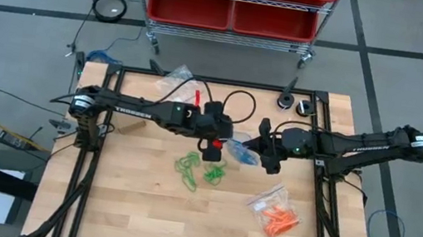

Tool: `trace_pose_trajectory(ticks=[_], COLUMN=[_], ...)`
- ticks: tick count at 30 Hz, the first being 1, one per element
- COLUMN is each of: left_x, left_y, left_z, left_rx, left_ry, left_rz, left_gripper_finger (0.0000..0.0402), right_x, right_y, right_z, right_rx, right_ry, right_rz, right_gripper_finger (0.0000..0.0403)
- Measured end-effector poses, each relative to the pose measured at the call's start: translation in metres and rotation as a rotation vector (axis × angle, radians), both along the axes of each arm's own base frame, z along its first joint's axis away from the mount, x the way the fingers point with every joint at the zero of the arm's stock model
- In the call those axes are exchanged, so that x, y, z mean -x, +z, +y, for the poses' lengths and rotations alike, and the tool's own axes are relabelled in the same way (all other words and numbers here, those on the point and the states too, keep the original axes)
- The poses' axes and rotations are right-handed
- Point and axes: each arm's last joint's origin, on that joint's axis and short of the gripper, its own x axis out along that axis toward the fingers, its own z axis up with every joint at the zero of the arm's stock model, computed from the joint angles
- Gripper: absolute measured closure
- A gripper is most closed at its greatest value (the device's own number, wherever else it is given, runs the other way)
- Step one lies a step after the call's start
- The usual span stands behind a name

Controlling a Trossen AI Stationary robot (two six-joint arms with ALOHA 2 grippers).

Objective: Sort rubber bands
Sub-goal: Close the transparent zip bag

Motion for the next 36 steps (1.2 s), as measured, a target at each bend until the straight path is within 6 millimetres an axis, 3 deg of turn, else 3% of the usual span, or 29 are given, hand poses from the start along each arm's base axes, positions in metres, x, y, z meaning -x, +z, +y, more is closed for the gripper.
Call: trace_pose_trajectory(ticks=[5, 10, 15, 19, 27, 36], left_x=[0.012, 0.035, 0.057, 0.071, 0.072, 0.068], left_y=[0.021, 0.045, 0.057, 0.057, 0.052, 0.047], left_z=[-0.005, -0.011, -0.016, -0.022, -0.037, -0.038], left_rx=[-0.059, -0.074, -0.070, -0.089, -0.149, -0.204], left_ry=[0.128, 0.226, 0.303, 0.321, 0.230, 0.153], left_rz=[0.069, 0.210, 0.337, 0.449, 0.489, 0.542], left_gripper_finger=[0.0189, 0.0194, 0.0194, 0.0195, 0.0195, 0.0195], right_x=[-0.001, -0.002, -0.004, -0.004, -0.005, -0.006], right_y=[0.001, 0.005, 0.008, 0.010, 0.013, 0.014], right_z=[0.000, 0.000, 0.000, 0.000, -0.003, -0.010], right_rx=[-0.002, -0.014, -0.043, -0.046, -0.050, -0.129], right_ry=[0.000, -0.004, -0.013, -0.013, -0.089, -0.168], right_rz=[-0.014, -0.053, -0.100, -0.120, -0.156, -0.191], right_gripper_finger=[0.0403, 0.0403, 0.0403, 0.0403, 0.0403, 0.0403])
